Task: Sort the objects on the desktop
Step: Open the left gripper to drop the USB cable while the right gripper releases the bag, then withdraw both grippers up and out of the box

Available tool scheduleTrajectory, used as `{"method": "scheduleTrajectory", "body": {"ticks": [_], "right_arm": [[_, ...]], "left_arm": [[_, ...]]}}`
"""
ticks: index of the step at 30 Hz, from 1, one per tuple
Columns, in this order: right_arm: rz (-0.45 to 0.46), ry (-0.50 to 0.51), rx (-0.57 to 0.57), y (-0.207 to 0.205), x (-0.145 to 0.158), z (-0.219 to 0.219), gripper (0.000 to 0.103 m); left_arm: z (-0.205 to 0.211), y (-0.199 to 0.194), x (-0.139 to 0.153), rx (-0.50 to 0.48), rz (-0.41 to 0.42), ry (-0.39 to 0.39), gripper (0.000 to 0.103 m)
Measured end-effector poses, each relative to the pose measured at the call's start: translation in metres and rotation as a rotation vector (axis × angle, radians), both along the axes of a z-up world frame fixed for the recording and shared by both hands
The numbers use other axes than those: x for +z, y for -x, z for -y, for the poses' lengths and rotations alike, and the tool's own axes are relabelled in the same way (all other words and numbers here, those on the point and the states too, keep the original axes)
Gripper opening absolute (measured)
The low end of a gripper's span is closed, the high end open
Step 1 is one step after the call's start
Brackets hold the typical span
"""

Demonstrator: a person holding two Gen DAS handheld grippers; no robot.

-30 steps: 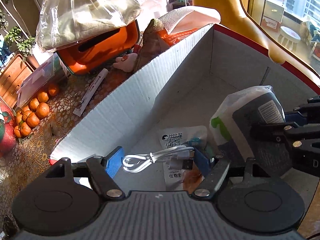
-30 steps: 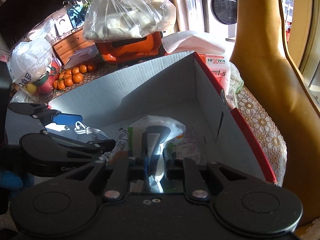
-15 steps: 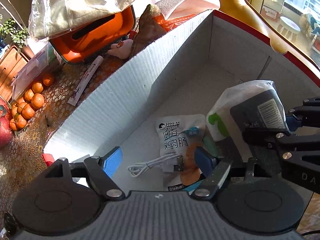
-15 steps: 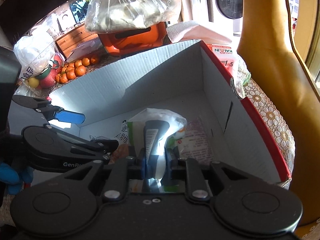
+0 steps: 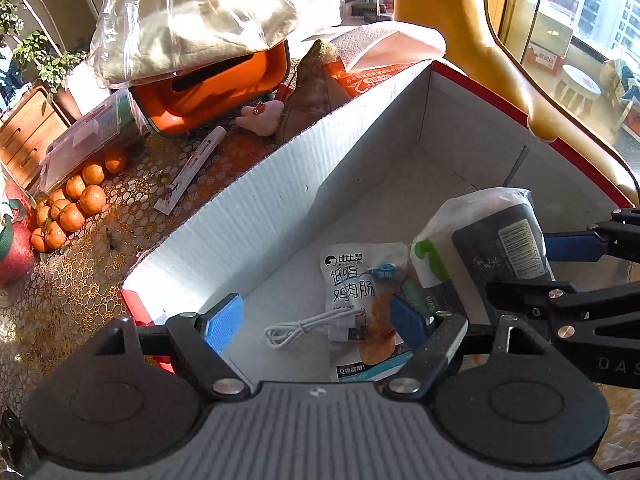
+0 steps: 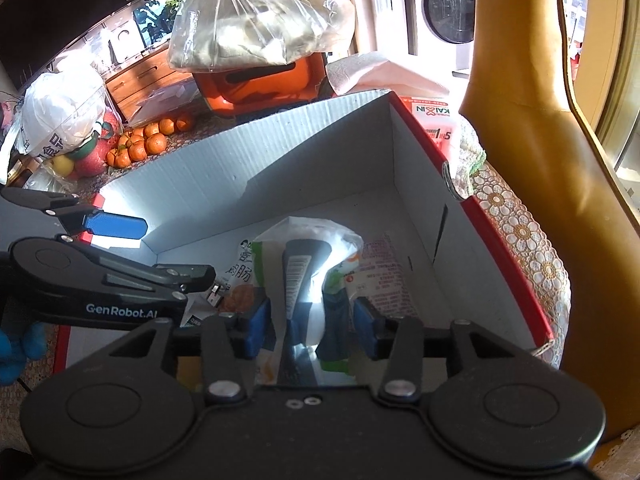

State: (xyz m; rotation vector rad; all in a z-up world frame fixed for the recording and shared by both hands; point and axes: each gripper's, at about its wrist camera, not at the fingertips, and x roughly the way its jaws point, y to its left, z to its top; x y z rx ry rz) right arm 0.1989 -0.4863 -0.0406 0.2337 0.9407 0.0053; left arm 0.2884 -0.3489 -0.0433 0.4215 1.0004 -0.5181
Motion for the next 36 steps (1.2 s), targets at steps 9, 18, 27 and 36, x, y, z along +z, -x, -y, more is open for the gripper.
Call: {"method": "scheduleTrajectory", "body": {"ticks": [9,18,27,36], "right_arm": [[0.034,0.036,-0.001,0.018,0.026,-0.007,0.055],[0.066,0.053,0.026,0.035,0.048,-0.025,0.055],[0.096,0.07,0.048,0.052,0.066,-0.042,0.055],[0.126,0.104,0.073,0.07,0.083,-0.066,0.059]], "left_arm": [[-0.015,0.018,0.026,0.013,0.036,0.039,0.08],[-0.034,0.041,0.051,0.022,0.072,0.074,0.08],[-0.058,0.065,0.07,0.029,0.087,0.135,0.08],[-0.084,0.091,0.086,0.048,0.126,0.175,0.08]]}}
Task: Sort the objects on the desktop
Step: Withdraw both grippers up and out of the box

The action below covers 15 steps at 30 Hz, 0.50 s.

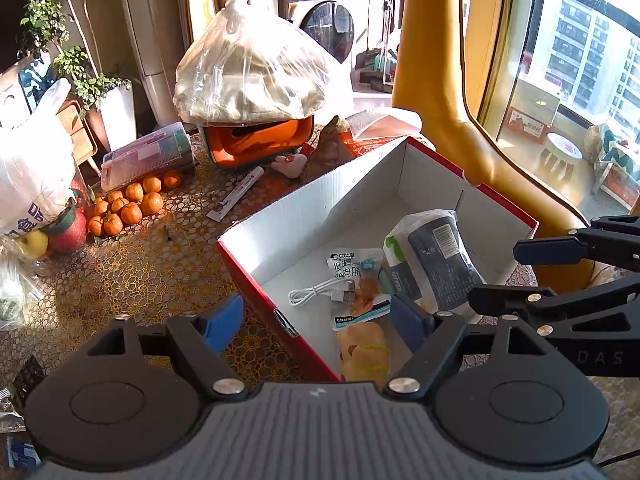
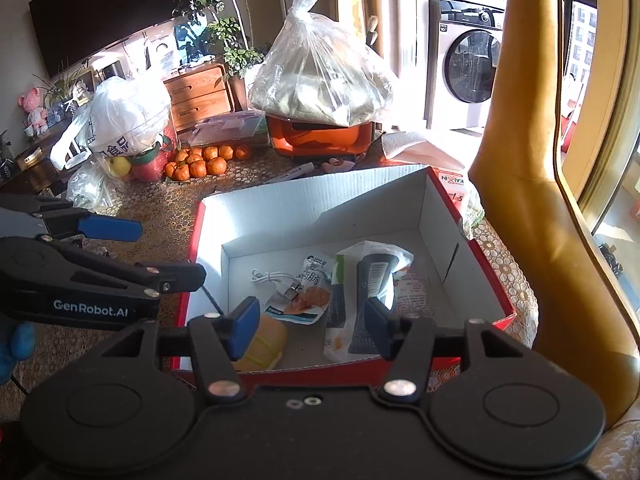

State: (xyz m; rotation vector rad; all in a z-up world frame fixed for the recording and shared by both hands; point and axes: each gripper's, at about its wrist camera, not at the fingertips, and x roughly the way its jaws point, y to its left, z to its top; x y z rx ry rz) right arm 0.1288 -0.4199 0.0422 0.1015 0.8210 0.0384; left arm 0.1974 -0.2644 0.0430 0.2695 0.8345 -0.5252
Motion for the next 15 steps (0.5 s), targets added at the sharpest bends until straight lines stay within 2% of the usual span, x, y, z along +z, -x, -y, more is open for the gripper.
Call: {"method": "scheduleTrajectory", "body": {"ticks": [15], "right_arm": [[0.051,0.023,-0.002,0.034,0.018,-0.031,0.066]], "left_arm": [[-0.045,0.053,0.019,0.014,0.053,0.057,0.08]]}}
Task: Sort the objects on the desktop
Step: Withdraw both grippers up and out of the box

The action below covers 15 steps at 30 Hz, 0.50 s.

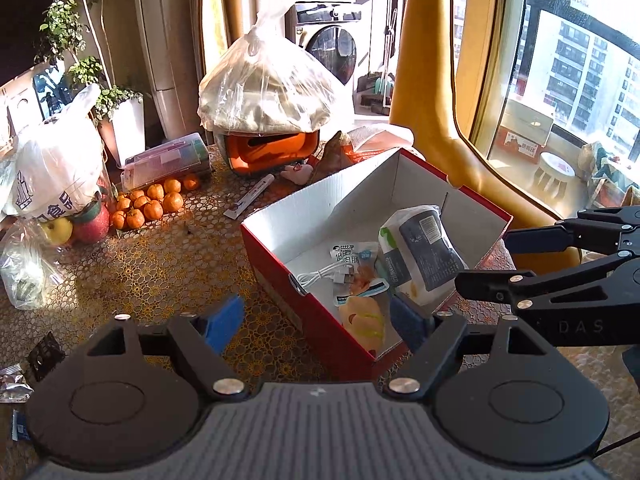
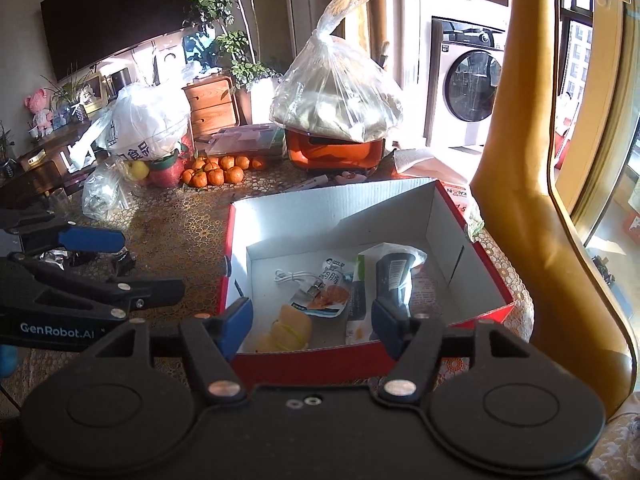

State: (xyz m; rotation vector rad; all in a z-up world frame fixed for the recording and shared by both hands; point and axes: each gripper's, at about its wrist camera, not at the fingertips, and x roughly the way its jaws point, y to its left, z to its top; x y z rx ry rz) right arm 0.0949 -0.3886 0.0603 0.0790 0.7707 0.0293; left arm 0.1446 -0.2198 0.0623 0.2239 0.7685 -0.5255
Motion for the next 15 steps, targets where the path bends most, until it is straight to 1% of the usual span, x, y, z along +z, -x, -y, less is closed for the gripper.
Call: {"method": "scheduleTrajectory", "body": {"ticks": [2,6,15], "right_arm": [[0.01,0.004,0.001,0.005,0.003,-0.005,0.066],[0.024,-0.001,0.002,0.014,0.005,-0.013,0.069],[0.058,-0.008,0.026,0.033,0.01,-0.038,0.071]], "left_arm": [[-0.007,0.006,0.002,0.009,0.005,0.01,0.08],[-0.02,0.022,0.005,0.015,0.017,0.029,0.08],[-0.045,0.054,0.01,0.031,0.068,0.057,0.08]]}}
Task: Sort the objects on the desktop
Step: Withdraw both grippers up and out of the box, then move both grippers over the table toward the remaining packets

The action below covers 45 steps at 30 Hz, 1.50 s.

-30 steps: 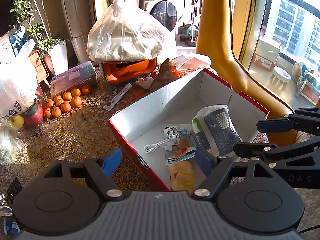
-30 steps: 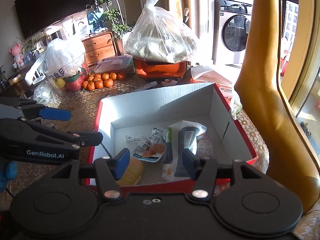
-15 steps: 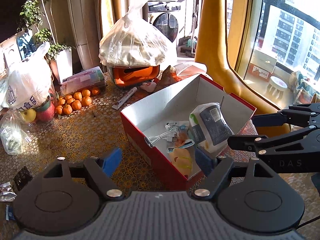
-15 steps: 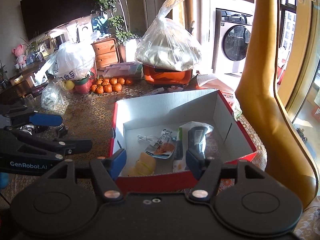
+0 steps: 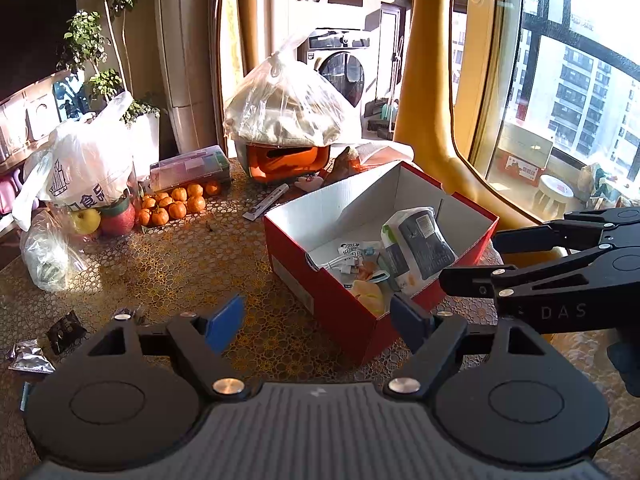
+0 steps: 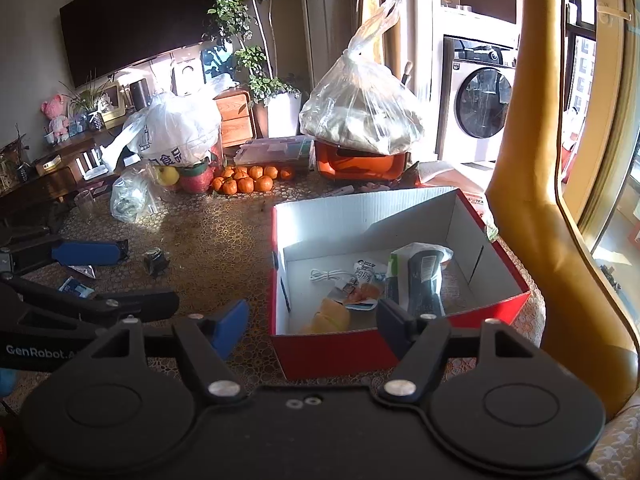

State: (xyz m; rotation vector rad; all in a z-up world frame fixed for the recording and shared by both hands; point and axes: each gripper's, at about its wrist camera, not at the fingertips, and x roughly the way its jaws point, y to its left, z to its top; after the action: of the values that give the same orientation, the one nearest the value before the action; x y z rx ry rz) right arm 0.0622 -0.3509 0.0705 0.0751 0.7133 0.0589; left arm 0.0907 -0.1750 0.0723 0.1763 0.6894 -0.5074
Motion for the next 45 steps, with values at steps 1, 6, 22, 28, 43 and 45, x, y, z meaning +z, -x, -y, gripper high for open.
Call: {"method": "scheduleTrajectory", "body": {"ticks": [1,6,22,28,43,45], "right_arm": [[0.003,-0.001,0.003,0.001,0.001,-0.002,0.072],[0.024,-0.009,0.022,0.009,0.003,-0.016,0.072],[0.078,0.023,0.144,0.015,-0.005,-0.082,0.081],[0.097,0.028,0.181,0.012,-0.009,-0.106,0.086],[0.119,0.031,0.265,-0.013,-0.028,-0.163,0.094],[0.119,0.033,0.271,-0.017,-0.031,-0.168,0.095]], "left_arm": [[-0.002,0.002,0.0,0.003,0.0,0.002,0.08],[-0.023,0.017,-0.003,0.019,0.006,0.02,0.08],[-0.092,0.05,-0.018,0.128,0.063,0.049,0.084],[-0.115,0.054,-0.025,0.169,0.077,0.058,0.088],[-0.186,0.049,-0.052,0.327,0.124,0.069,0.103],[-0.194,0.047,-0.056,0.345,0.131,0.071,0.103]]}}
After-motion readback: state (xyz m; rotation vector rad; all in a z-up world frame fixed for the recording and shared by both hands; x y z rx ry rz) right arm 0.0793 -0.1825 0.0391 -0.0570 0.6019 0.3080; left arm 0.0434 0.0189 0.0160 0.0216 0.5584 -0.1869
